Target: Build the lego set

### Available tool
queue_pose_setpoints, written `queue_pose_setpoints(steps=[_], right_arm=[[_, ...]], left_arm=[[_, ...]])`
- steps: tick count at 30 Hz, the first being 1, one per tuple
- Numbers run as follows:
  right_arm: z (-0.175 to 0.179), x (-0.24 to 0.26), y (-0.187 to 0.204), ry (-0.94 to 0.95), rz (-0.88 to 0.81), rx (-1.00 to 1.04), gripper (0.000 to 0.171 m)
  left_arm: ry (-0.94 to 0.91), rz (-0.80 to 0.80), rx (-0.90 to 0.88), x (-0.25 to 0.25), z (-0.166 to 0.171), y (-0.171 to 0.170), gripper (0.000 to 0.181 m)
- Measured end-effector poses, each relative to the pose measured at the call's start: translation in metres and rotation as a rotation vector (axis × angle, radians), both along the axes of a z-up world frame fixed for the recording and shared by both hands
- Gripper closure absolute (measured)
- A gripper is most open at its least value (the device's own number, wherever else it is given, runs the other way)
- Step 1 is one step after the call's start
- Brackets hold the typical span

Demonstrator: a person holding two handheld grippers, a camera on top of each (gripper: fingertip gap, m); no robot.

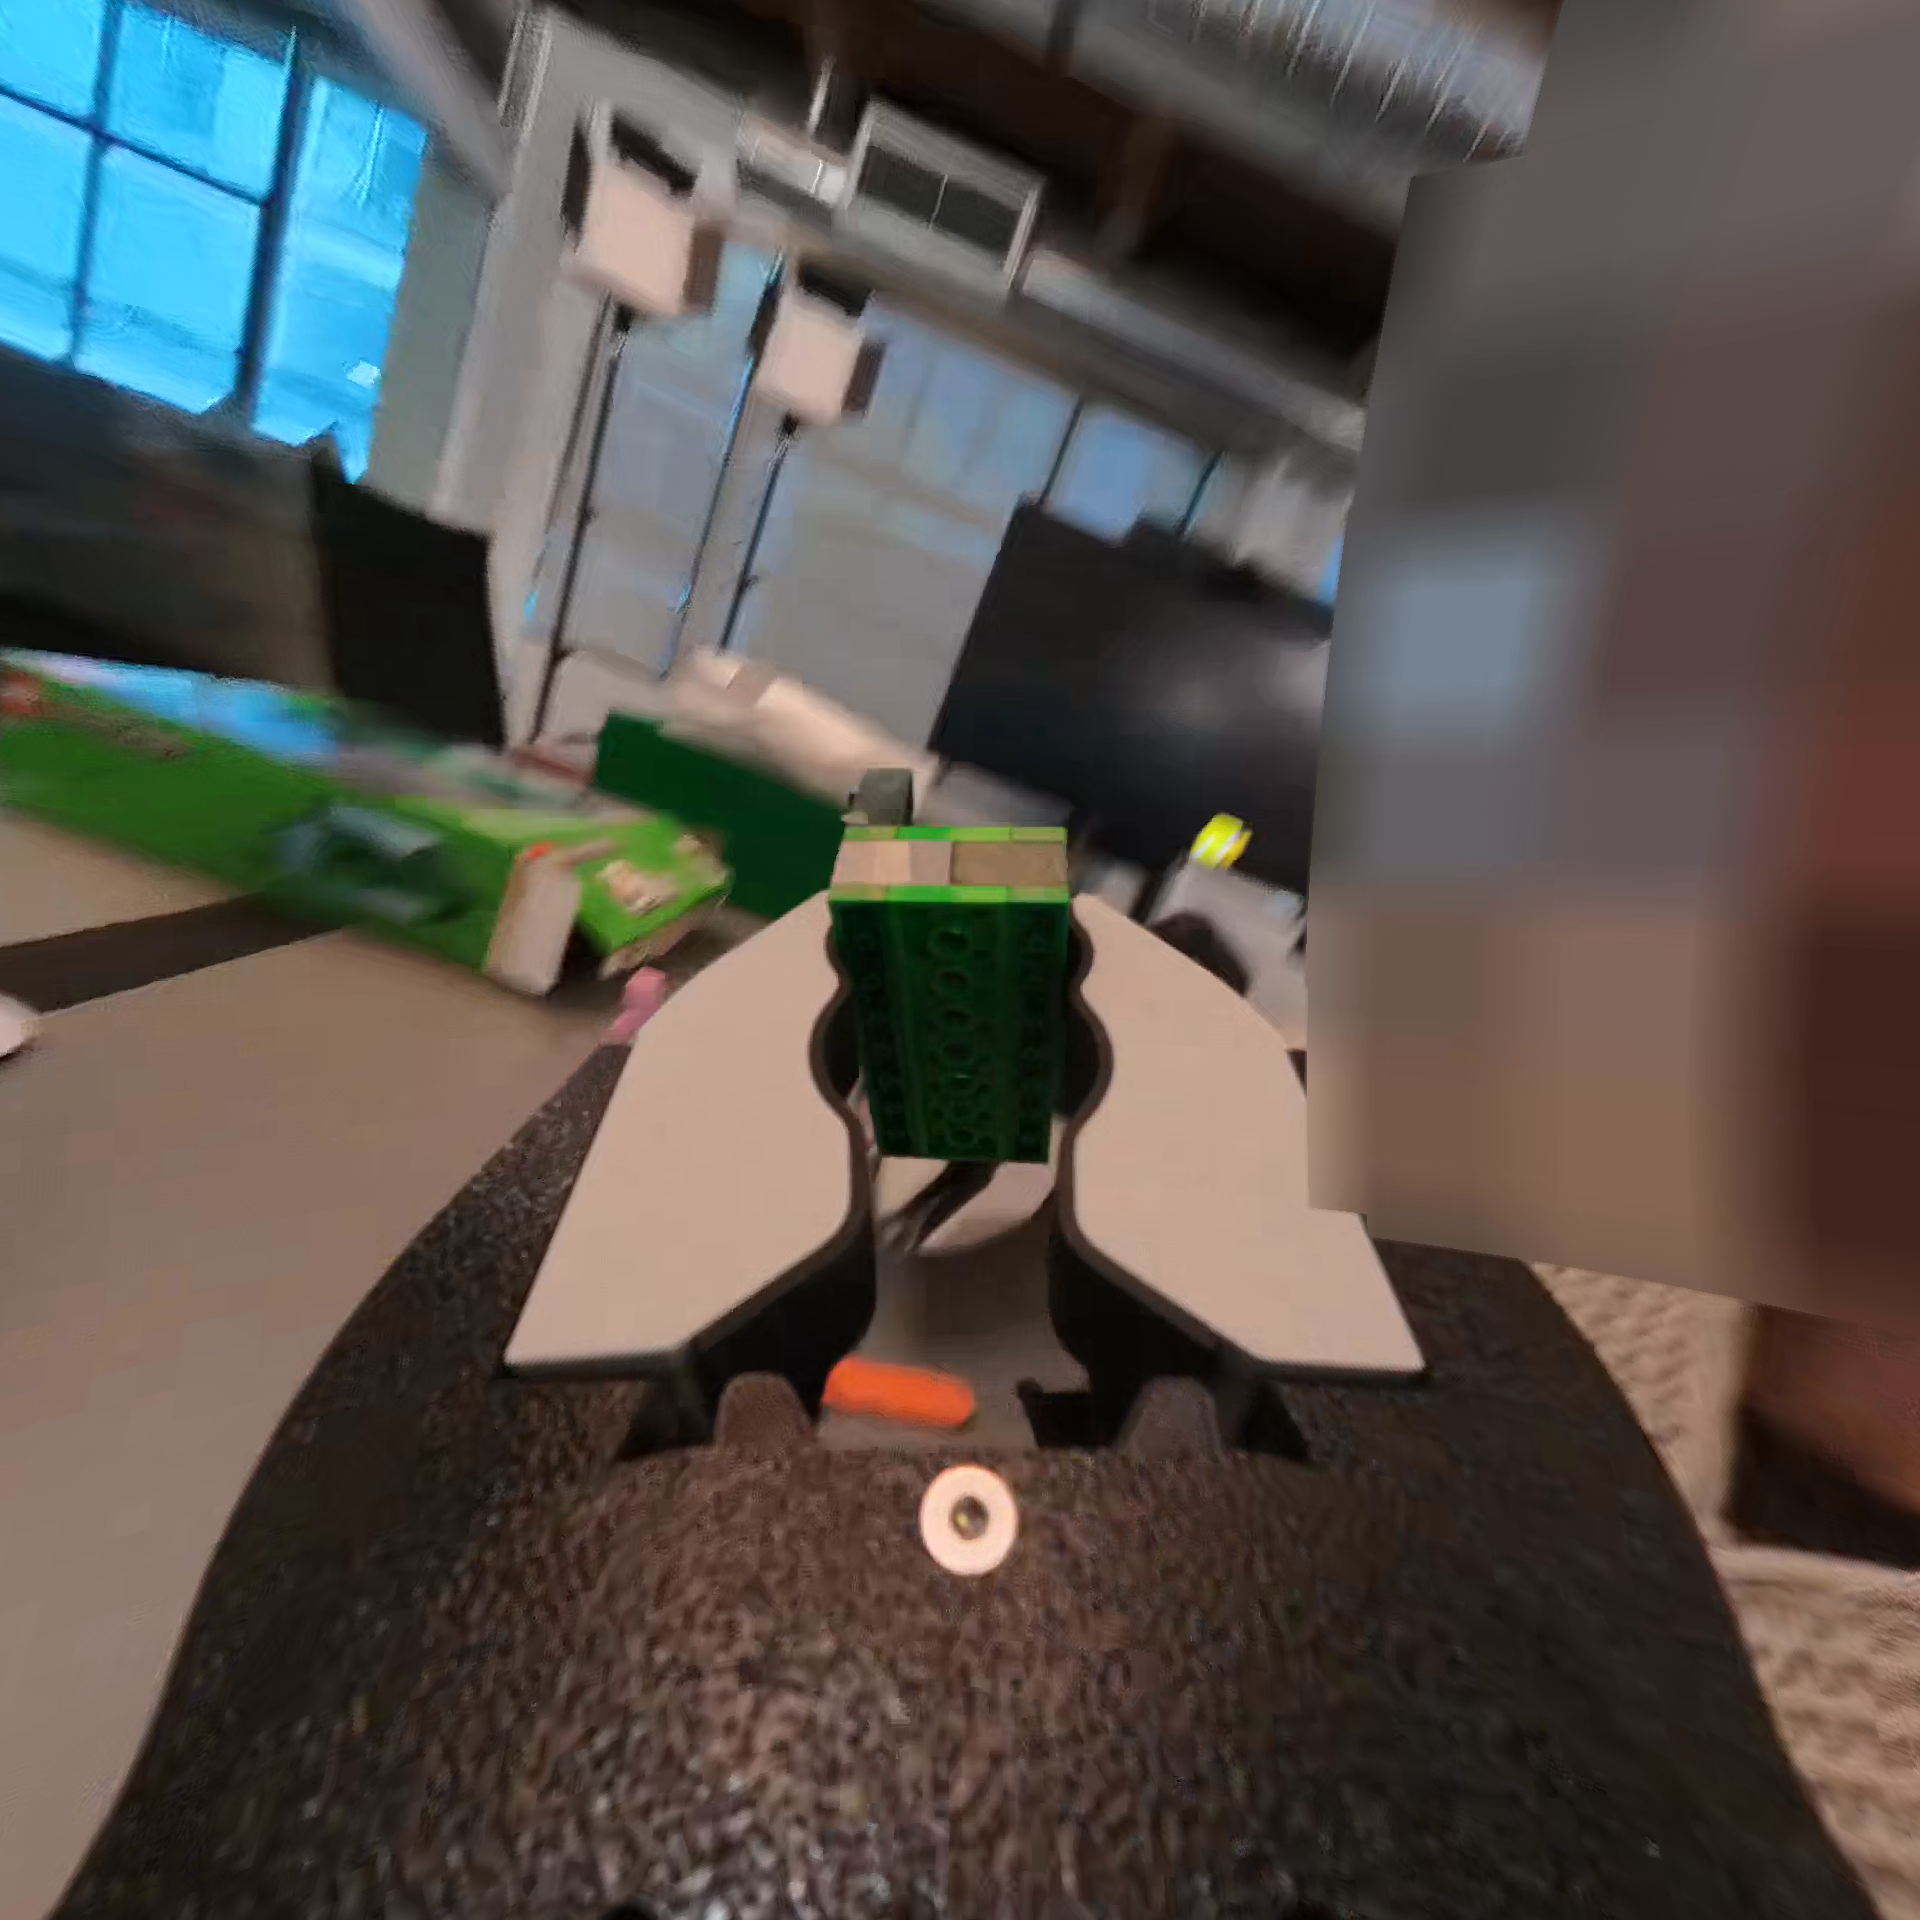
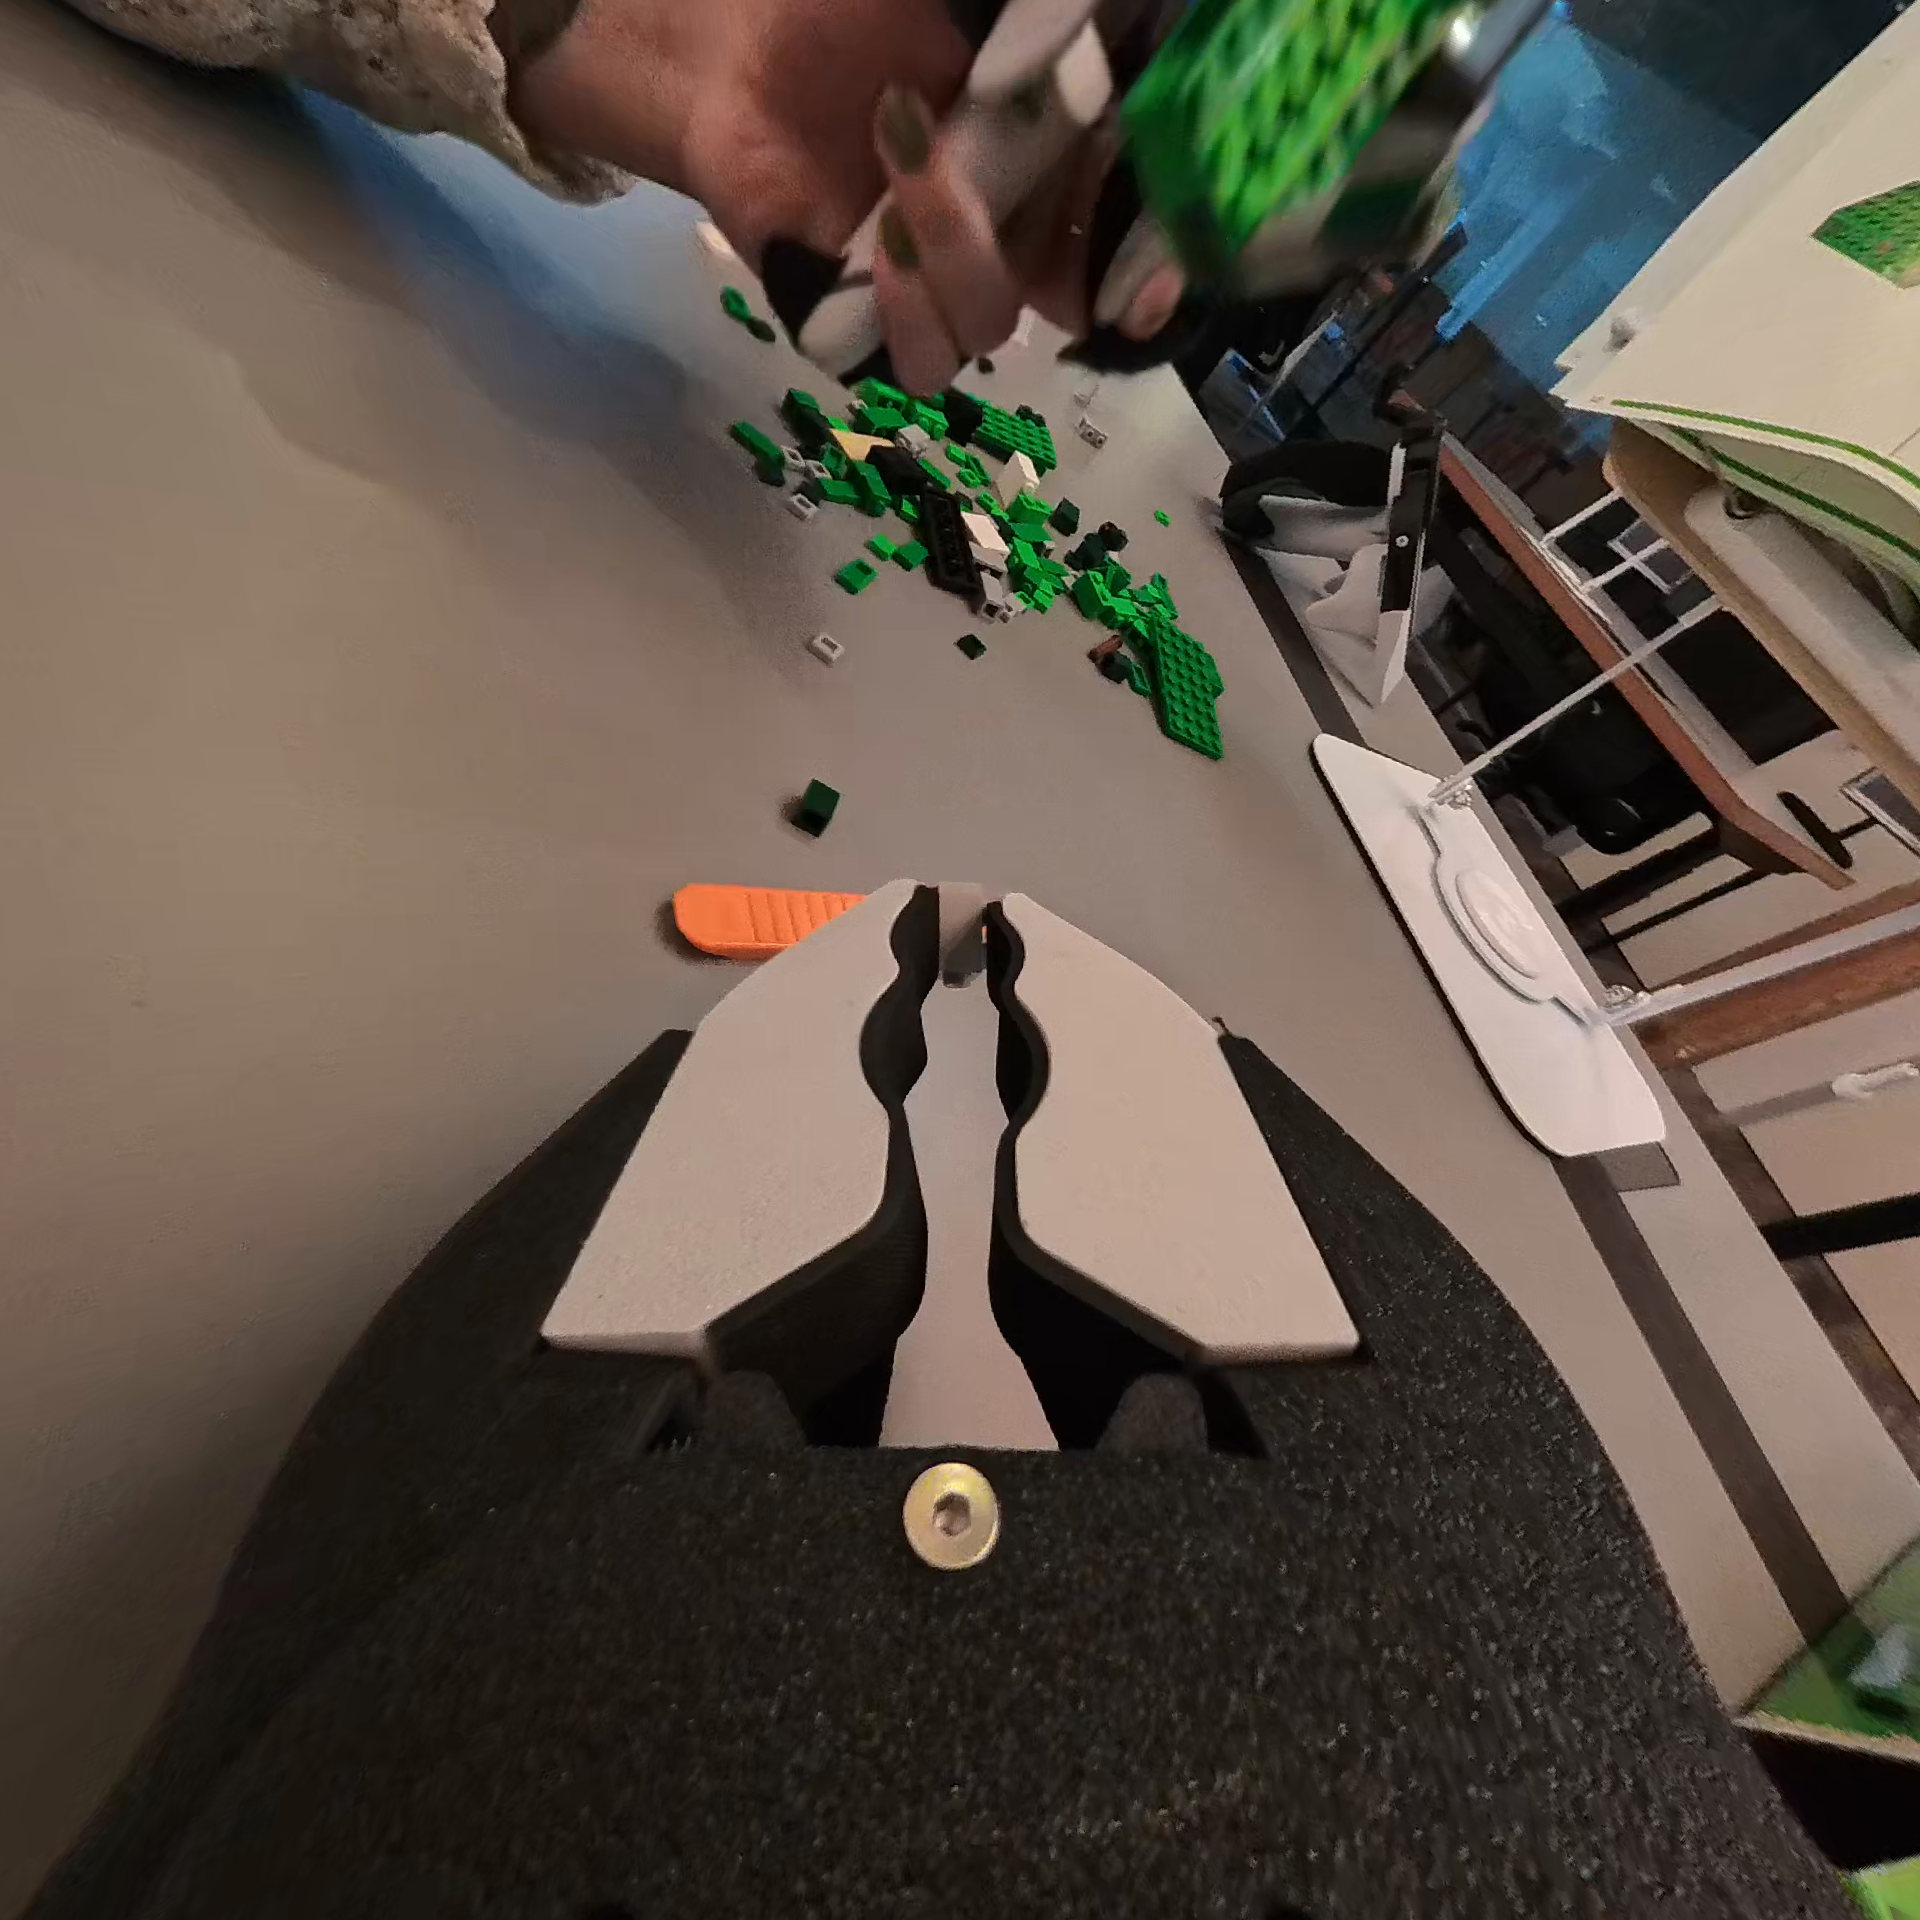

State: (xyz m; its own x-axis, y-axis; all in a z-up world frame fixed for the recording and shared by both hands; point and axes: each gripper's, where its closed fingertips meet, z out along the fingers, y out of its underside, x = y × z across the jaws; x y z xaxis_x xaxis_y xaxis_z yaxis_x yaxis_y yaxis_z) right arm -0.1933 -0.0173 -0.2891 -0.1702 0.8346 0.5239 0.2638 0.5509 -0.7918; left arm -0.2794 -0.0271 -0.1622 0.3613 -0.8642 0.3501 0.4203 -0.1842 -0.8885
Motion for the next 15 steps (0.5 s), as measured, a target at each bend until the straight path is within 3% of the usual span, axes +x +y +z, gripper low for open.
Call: queue_pose_setpoints(steps=[8,11,15], right_arm=[[0.009,0.003,0.010,0.046,-0.035,-0.051,0.163],[0.020,0.005,0.010,0.071,-0.019,-0.049,0.163],[0.037,0.001,0.003,0.083,0.029,-0.031,0.163]], left_arm=[[0.754,0.107,0.088,0.061,-0.083,-0.001,0.146],[0.843,0.124,0.142,0.073,-0.095,-0.003,0.146],[0.794,0.137,0.176,0.081,-0.100,-0.002,0.145]])
